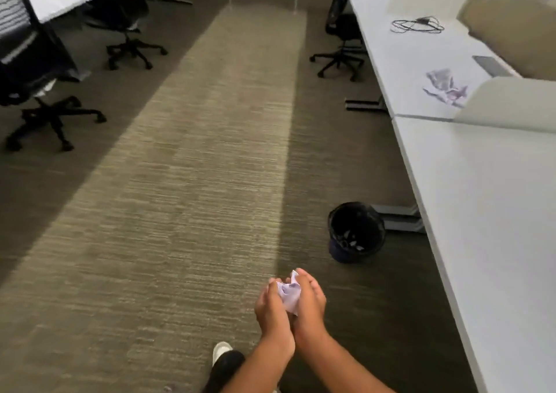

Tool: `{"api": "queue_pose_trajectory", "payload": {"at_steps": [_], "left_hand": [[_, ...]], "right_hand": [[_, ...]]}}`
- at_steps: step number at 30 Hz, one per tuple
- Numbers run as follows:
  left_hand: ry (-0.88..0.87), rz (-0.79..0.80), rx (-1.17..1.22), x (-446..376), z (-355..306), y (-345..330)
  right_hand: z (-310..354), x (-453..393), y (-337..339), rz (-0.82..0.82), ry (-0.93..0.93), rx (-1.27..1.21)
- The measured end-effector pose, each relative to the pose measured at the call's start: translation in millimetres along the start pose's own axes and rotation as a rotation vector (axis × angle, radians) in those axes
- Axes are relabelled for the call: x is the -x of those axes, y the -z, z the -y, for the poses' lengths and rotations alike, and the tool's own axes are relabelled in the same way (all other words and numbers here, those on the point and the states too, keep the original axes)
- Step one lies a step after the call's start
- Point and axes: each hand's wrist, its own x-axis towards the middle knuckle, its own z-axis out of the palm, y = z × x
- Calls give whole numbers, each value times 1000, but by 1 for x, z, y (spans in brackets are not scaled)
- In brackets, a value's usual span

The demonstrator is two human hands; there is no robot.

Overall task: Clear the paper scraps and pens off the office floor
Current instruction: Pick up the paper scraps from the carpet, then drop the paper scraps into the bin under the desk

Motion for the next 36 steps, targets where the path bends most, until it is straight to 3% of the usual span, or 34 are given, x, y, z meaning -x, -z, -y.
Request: {"api": "queue_pose_trajectory", "payload": {"at_steps": [11, 19, 25, 36], "left_hand": [[46, 320, -395, -79, -12, -166], [74, 497, -520, -132, -47, -271], [184, 512, -632, -155, -49, -325], [266, 564, -769, -196, -2, -427]], "right_hand": [[108, -123, -21, -270, 171, -143], [173, -199, -63, -440, 163, -316], [200, -244, -62, -581, 118, -465], [247, -346, -26, -695, 38, -479]]}}
